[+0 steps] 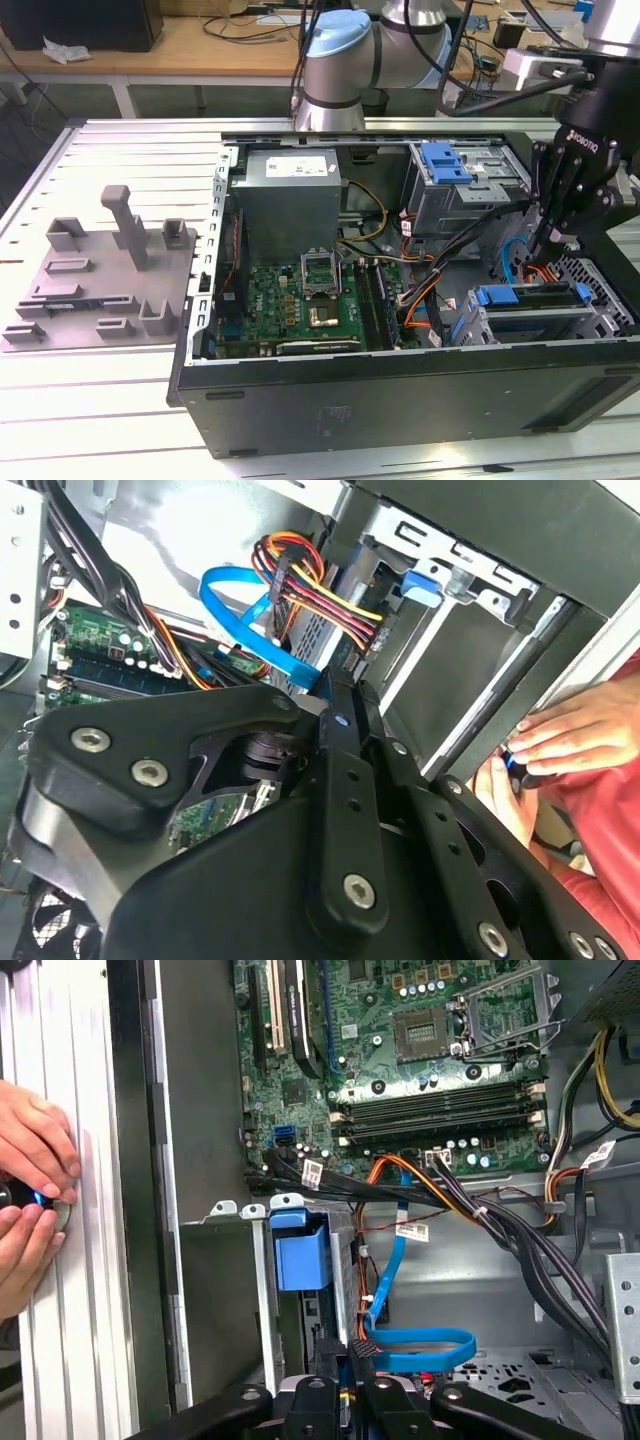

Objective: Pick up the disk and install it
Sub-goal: 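Insert the second disk wire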

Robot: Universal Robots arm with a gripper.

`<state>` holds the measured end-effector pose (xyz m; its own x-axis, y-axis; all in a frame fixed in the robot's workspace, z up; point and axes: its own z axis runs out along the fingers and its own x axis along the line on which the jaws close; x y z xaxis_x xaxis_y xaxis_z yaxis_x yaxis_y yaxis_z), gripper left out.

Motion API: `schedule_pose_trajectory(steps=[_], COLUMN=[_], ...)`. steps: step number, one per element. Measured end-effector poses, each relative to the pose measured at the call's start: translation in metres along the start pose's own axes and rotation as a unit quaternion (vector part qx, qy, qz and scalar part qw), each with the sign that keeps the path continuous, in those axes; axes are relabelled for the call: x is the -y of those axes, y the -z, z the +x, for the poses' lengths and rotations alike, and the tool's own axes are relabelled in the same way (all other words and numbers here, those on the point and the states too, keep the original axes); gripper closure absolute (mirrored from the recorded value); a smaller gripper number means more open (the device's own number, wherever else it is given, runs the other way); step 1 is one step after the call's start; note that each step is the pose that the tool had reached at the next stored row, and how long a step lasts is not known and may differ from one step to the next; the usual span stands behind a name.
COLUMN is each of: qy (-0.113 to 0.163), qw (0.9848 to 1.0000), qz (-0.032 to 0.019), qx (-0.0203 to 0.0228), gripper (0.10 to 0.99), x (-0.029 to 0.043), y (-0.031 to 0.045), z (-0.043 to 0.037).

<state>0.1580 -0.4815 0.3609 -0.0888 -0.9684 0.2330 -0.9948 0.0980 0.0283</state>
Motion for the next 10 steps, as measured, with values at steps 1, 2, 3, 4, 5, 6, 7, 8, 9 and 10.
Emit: schedule_pose_trajectory(steps=[1,2,3,4,5,6,7,8,9,10], qy=[0.000,0.000,0.000,0.000,-0.001,-0.001,-0.001,-0.001,-0.001,-0.001], qw=[1.0000,1.0000,1.0000,1.0000,1.0000,0.9999,0.9998,0.9998,0.9996,0.9994], qz=[0.0006,0.0010,0.0016,0.0022,0.0034,0.0044,0.0060,0.0072,0.0081,0.0095], qx=[0.0020,0.0032,0.0047,0.0064,0.0087,0.0110,0.0164,0.0211,0.0252,0.0320], gripper=[0.925,0.925,0.925,0.925,0.925,0.925,0.925,0.925,0.925,0.925], x=[-0.0011,-0.0020,-0.0032,-0.0042,-0.0053,-0.0059,-0.0066,-0.0069,-0.0071,-0.0074], y=[-0.0006,-0.0011,-0.0016,-0.0021,-0.0027,-0.0031,-0.0038,-0.0043,-0.0046,-0.0052], z=[0.0026,0.0042,0.0062,0.0081,0.0103,0.0119,0.0146,0.0163,0.0176,0.0197])
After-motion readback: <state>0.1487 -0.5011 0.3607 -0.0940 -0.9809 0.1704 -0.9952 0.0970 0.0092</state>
